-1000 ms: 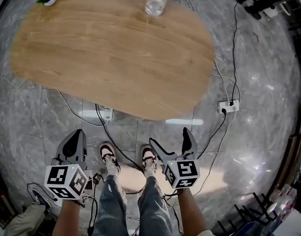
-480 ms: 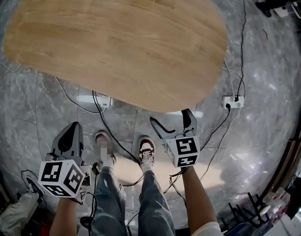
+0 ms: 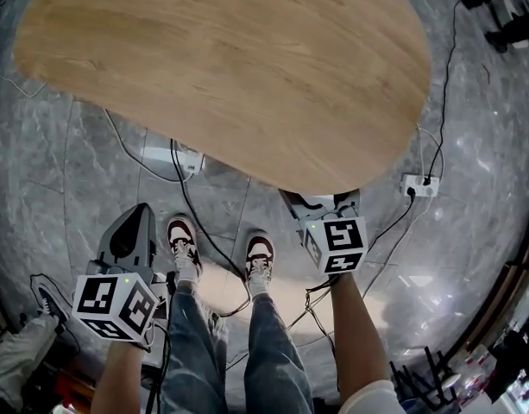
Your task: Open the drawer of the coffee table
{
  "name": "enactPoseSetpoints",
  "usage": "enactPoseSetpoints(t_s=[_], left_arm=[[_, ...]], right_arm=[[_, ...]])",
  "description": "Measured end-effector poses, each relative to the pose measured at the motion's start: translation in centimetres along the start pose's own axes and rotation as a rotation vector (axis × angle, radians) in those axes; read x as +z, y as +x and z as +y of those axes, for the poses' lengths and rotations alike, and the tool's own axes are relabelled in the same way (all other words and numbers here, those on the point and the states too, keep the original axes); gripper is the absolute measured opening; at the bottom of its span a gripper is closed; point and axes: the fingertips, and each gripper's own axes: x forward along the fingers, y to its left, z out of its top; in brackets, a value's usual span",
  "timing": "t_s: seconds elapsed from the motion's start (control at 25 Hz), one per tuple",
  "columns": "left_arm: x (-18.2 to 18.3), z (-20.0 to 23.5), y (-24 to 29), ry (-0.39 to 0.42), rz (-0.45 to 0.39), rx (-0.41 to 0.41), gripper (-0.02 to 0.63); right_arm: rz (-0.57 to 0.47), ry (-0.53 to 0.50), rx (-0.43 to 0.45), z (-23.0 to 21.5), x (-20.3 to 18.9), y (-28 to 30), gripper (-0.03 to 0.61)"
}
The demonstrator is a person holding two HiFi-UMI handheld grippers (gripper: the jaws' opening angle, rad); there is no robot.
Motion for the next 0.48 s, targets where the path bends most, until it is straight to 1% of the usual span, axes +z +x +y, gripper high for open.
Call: enactPoseSetpoints(t_s=[0.24, 0.28, 0.36, 0.44, 0.48], left_arm=[[0.1, -0.1, 0.1, 0.0, 0.007, 0.003, -0.006], [0.2, -0.2, 0.2, 0.0, 0.007, 0.002, -0.006], [0.3, -0.4, 0.4, 0.001, 0.007, -0.003, -0.006], [0.4, -0.7, 0.6, 0.005, 0.007, -0.011, -0.006], [0.5, -0.8, 0.7, 0.009, 0.008, -0.015, -0.006]], right_arm=[[-0.015, 0.015, 0.018, 0.4, 0.2, -0.3, 0.456], [-0.014, 0.005, 0.029, 0.7, 0.2, -0.3, 0.456], [-0.007, -0.034, 0.059, 1.7, 0.1, -0.1, 0.433], [-0.008, -0.051, 0.071, 2.3, 0.2, 0.1, 0.446], [-0.011, -0.05, 0.072, 2.3, 0.3, 0.3, 0.439]])
